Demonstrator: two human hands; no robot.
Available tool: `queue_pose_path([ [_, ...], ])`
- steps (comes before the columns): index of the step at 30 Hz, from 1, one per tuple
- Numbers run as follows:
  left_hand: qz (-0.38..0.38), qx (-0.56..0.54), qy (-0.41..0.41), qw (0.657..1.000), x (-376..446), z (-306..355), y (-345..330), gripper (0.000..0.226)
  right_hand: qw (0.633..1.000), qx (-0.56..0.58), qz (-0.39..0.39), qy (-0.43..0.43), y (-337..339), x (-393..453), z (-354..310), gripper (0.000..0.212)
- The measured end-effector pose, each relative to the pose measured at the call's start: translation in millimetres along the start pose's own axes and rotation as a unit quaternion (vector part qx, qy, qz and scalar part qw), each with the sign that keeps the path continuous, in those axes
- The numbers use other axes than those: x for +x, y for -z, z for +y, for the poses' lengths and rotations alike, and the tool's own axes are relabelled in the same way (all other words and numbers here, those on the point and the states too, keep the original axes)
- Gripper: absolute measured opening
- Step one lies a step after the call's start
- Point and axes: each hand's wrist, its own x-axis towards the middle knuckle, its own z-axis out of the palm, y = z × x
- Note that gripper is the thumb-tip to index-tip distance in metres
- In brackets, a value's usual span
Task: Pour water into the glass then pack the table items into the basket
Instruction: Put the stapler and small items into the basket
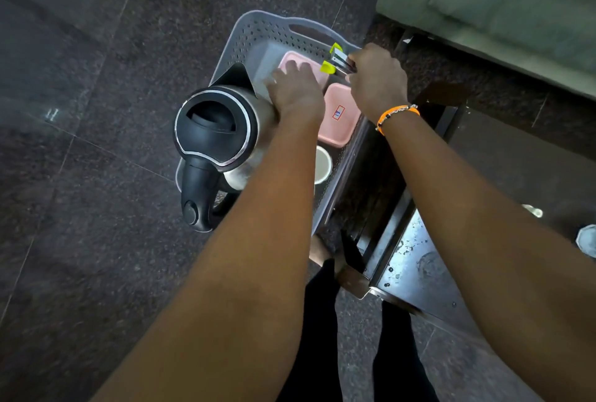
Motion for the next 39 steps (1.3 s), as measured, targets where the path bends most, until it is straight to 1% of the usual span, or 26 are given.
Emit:
queue_pose_path([
  [1, -0.010, -0.014, -0.039, 0.999, -0.4, -1.9, -3.6, 0.044, 1.000, -0.016, 0.001, -0.002, -0.4, 2.2, -1.6, 0.021],
  [2, -0.021, -0.029, -0.061, 0.997, -0.6, -3.2, -5.4, 0.044, 1.000, -0.030, 0.003, -0.002, -0.5, 4.7, -2.8, 0.021],
  [3, -0.029, -0.037, -0.062, 0.997, -0.3, -3.6, -5.6, 0.043, 0.999, -0.042, 0.003, 0.000, -0.6, 6.8, -3.7, 0.023],
  [7, -0.061, -0.035, 0.002, 0.998, -2.3, 1.6, 1.7, 0.040, 0.997, -0.074, -0.005, 0.016, -2.7, 12.6, -3.1, 0.034],
  [10, -0.062, -0.023, 0.017, 0.998, -9.1, 2.0, 4.2, 0.036, 0.999, -0.041, -0.002, 0.025, -3.9, 9.8, 0.7, 0.037],
  [13, -0.055, -0.041, 0.022, 0.997, -15.3, 2.4, 6.3, 0.035, 0.998, 0.056, 0.018, 0.016, -3.9, 1.1, 8.1, 0.032],
  [15, -0.020, -0.069, 0.014, 0.997, -21.4, 6.7, 10.2, 0.034, 0.984, 0.172, 0.046, -0.010, -1.6, -8.1, 13.8, 0.029],
  [18, 0.054, -0.155, -0.001, 0.986, -40.1, 16.9, 14.4, 0.034, 0.938, 0.330, 0.081, -0.067, 3.5, -29.4, 22.2, 0.027],
  [20, 0.075, -0.241, -0.011, 0.967, -56.9, 24.0, 12.3, 0.036, 0.905, 0.402, 0.092, -0.100, 5.3, -47.2, 28.6, 0.023],
  [22, 0.075, -0.309, -0.028, 0.948, -79.2, 34.1, 3.3, 0.035, 0.882, 0.446, 0.090, -0.123, 5.9, -71.4, 39.1, 0.018],
  [25, 0.036, -0.390, -0.031, 0.919, -117.7, 52.7, -22.2, 0.029, 0.865, 0.468, 0.085, -0.159, -2.0, -116.3, 68.2, 0.012],
  [28, -0.038, -0.425, -0.039, 0.904, -156.6, 75.7, -60.3, 0.032, 0.867, 0.447, 0.061, -0.214, -21.3, -167.6, 115.8, 0.012],
  [31, -0.121, -0.384, -0.075, 0.912, -191.6, 103.1, -99.8, 0.035, 0.881, 0.384, 0.040, -0.272, -43.0, -219.8, 172.0, 0.014],
  [35, -0.202, -0.332, -0.093, 0.917, -225.0, 140.6, -148.7, 0.036, 0.874, 0.349, 0.029, -0.337, -61.7, -276.3, 238.5, 0.013],
  [37, -0.239, -0.309, -0.093, 0.916, -239.5, 160.1, -173.1, 0.036, 0.877, 0.325, 0.026, -0.354, -68.3, -297.0, 267.1, 0.015],
  [39, -0.288, -0.291, -0.086, 0.908, -250.4, 176.6, -195.8, 0.036, 0.891, 0.284, 0.029, -0.354, -72.2, -309.4, 288.3, 0.018],
])
